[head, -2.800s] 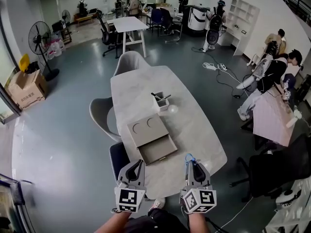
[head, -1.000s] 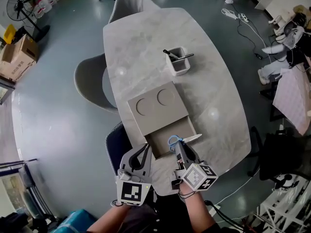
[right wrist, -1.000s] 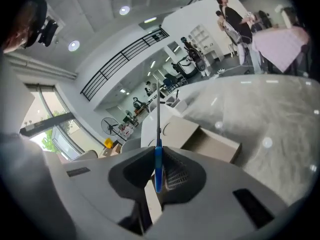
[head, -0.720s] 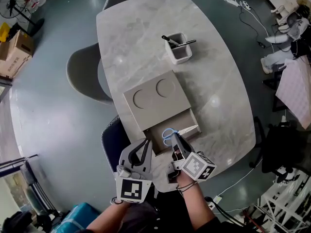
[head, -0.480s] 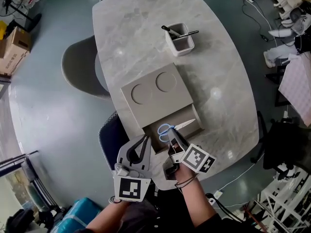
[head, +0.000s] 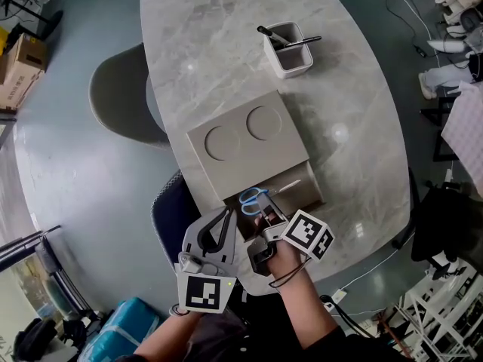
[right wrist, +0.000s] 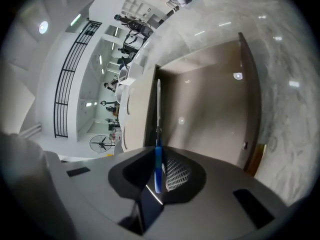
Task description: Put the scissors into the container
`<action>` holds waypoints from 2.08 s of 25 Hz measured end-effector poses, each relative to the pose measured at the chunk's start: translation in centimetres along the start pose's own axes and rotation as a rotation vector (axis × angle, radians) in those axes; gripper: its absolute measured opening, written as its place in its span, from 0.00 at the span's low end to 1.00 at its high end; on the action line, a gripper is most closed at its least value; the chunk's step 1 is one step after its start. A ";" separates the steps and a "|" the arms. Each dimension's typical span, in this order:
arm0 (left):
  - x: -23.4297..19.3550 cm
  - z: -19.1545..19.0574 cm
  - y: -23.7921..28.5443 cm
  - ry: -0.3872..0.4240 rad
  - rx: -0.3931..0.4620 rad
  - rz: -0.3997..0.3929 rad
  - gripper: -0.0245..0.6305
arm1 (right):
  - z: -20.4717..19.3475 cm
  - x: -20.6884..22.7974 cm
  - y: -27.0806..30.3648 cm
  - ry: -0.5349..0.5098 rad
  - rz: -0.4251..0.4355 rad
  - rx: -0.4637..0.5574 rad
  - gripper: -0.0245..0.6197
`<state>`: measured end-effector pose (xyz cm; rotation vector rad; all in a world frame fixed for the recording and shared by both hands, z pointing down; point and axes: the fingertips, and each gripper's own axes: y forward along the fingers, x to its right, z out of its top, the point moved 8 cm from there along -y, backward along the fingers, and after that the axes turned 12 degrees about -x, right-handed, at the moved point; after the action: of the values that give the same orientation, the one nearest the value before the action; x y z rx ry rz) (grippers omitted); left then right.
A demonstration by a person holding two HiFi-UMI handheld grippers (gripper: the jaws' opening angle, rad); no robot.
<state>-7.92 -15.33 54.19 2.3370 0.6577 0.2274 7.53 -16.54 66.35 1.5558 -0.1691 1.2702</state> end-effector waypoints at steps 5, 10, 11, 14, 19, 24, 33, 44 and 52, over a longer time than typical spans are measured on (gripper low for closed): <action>-0.4 -0.3 0.7 -0.006 -0.015 -0.002 0.07 | 0.3 0.4 0.7 0.052 0.007 -0.014 0.10; -0.5 -0.5 1.2 -0.001 -0.026 -0.006 0.07 | 0.5 0.5 0.9 0.113 0.004 -0.034 0.10; -0.5 -0.5 1.3 0.001 -0.025 -0.006 0.07 | 0.5 0.5 0.9 0.123 -0.001 -0.039 0.10; -0.4 -0.4 1.3 -0.002 -0.022 -0.007 0.07 | 0.3 0.4 0.4 0.138 -0.029 -0.052 0.20; -0.1 -0.2 1.3 -0.009 -0.032 -0.007 0.07 | 0.3 0.2 -1.0 0.147 -0.101 -0.039 0.22; 0.3 -0.1 1.4 -0.001 -0.020 -0.003 0.07 | 0.1 0.3 -1.9 0.154 -0.156 -0.035 0.22; 0.8 0.0 1.3 -0.018 -0.018 -0.006 0.07 | -0.3 -1.9 -1.5 -0.341 -0.322 -0.044 0.28; 1.2 0.0 1.0 -0.023 -0.019 -0.010 0.07 | -0.9 -2.6 -1.4 -0.636 -0.402 -0.067 0.20; 1.8 0.1 0.8 -0.084 -0.020 -0.010 0.07 | -0.5 -4.3 -3.9 -0.850 -0.419 0.067 0.04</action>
<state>-5.99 -14.98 54.61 2.3099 0.6232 0.1295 7.98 -16.59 60.55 1.9797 -0.3171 0.2417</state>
